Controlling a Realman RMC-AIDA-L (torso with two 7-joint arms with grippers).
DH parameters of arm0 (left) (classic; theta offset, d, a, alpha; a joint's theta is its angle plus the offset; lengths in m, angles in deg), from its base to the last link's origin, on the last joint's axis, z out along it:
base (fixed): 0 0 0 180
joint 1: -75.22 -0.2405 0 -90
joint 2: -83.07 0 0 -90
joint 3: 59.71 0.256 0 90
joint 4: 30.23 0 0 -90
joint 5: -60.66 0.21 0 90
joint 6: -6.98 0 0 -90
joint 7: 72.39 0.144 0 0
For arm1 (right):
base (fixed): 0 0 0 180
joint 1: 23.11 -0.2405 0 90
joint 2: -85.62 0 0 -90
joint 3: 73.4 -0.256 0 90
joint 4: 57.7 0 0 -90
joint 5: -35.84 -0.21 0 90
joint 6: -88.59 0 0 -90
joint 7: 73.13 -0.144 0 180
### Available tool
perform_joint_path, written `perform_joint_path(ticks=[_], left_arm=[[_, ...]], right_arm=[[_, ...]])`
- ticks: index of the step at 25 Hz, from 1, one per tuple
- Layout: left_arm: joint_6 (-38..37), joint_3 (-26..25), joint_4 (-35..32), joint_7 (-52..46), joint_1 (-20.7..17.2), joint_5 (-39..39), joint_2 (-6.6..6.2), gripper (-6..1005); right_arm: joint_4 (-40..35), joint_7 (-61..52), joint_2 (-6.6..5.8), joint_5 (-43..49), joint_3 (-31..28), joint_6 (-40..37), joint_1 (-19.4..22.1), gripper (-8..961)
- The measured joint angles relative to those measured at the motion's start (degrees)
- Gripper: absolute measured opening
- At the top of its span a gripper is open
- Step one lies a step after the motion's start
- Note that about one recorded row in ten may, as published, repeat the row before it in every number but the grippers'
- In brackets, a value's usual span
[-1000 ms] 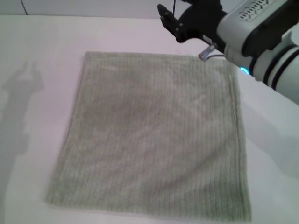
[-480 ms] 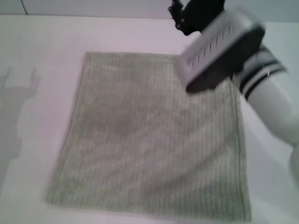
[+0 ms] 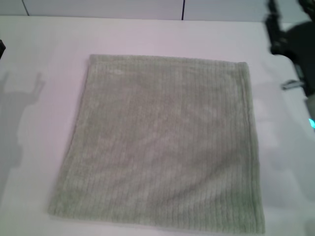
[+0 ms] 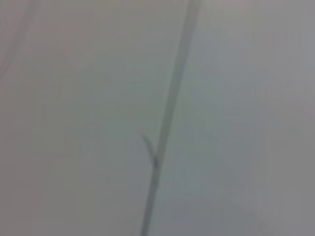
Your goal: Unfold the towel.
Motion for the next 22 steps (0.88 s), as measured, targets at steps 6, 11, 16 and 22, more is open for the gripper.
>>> perform_joint_path(ticks=[6,11,16,22], left_arm=[[-0.11,0.12,-1.03,-0.09,0.33,-0.01,0.12,867],[-0.83,0.41,-2.33,-0.14,0.52,-0.99,0.31,867],[-2.25,1.08,-3.36,-0.17,-0.03,-1.31,0.35,867],[-2.78,1.21,-4.46,-0.18,0.14,-1.33,0.35,867]], right_arm=[[2.13,-2.12,0.2,-0.82,-0.5,0.53,3.33,575],[1.51,-2.29,0.36,-3.38,0.67,-0.28,4.49,674],[1.23,-2.42,0.4,-4.53,1.21,-1.21,4.89,765],[-1.23,-2.52,0.42,-11.62,6.3,-1.27,4.55,840]])
